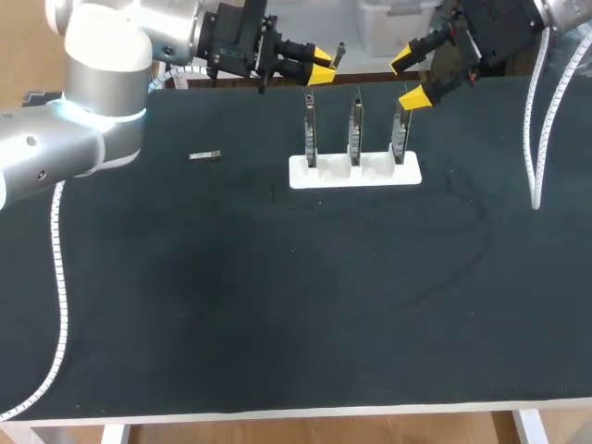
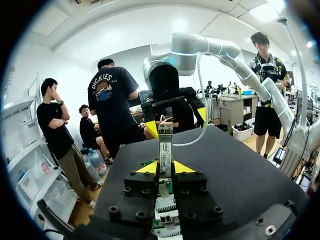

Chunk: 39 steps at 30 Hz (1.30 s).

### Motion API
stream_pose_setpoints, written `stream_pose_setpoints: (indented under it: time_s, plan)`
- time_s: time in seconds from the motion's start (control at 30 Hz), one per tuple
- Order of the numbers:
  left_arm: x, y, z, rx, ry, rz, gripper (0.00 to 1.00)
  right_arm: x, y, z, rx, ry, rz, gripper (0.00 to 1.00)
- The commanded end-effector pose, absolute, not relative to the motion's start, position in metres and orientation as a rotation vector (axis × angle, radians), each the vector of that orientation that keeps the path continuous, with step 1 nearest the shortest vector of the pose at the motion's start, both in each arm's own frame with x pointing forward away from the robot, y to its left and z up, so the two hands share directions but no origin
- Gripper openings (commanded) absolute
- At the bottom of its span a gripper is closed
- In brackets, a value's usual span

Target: Pick up the optical module with the left hand, and insert it into the network port with the right hand.

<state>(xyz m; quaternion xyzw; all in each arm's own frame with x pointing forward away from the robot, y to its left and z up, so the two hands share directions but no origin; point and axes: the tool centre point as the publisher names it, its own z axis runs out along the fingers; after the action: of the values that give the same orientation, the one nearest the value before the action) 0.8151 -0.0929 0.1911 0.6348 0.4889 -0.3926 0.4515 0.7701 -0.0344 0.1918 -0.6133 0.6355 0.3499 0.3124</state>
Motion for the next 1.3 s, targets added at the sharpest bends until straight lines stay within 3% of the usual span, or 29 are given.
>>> stream_pose_setpoints:
  time_s: [0.03, 0.77, 1.3]
  plan:
    - [0.815, -0.093, 0.191, 1.569, 1.206, -0.968, 0.0, 0.771, -0.034, 0.192, -1.619, 1.676, 0.924, 1.0]
    - [0.815, -0.093, 0.191, 1.569, 1.206, -0.968, 0.0, 0.771, -0.034, 0.192, -1.619, 1.676, 0.924, 1.0]
    - [0.761, -0.127, 0.179, 1.357, 1.203, -1.063, 0.0, 0.771, -0.034, 0.192, -1.619, 1.676, 0.924, 1.0]
